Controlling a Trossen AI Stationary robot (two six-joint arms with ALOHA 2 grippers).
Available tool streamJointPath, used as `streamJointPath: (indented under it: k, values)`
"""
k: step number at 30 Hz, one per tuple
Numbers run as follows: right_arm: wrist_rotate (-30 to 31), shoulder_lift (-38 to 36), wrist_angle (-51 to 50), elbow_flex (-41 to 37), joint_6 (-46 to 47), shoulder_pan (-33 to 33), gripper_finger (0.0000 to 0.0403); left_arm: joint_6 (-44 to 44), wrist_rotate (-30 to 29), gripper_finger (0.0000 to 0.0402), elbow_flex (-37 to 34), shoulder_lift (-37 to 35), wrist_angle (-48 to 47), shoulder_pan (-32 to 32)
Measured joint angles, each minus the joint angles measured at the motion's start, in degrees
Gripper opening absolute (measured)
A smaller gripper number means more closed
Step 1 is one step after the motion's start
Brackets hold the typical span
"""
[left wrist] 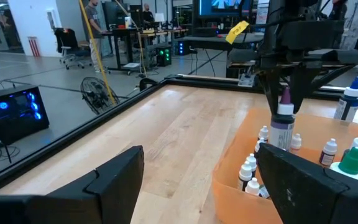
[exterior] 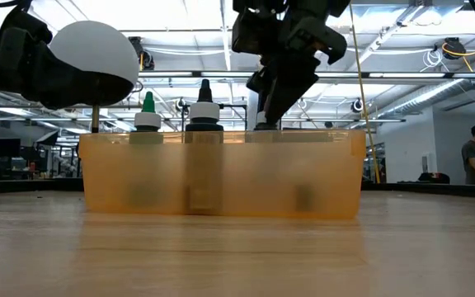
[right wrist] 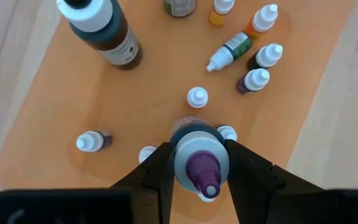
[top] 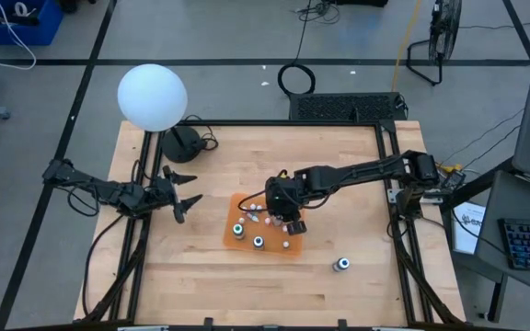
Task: Pick & Place food coloring
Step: Put the large purple food coloring bottle into the orange bin
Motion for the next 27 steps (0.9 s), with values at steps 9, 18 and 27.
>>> streamJointPath:
  k: [9,18,27]
  values:
    - [-0.2,0.0,0.4,-1.2,0.1,0.0,0.0107,0.0,0.0,0.0320,0.0,0.0,0.0,0.0]
    - [-0.2,0.0,0.4,-1.2,0.0,0.1,0.0107,0.0,0.0,0.0308,0.0,0.0,0.0,0.0]
    - [-1.5,0.0,0.8,-1.2,0.1,0.2,0.0107,0.0,0.0,0.0323,0.0,0.0,0.0,0.0]
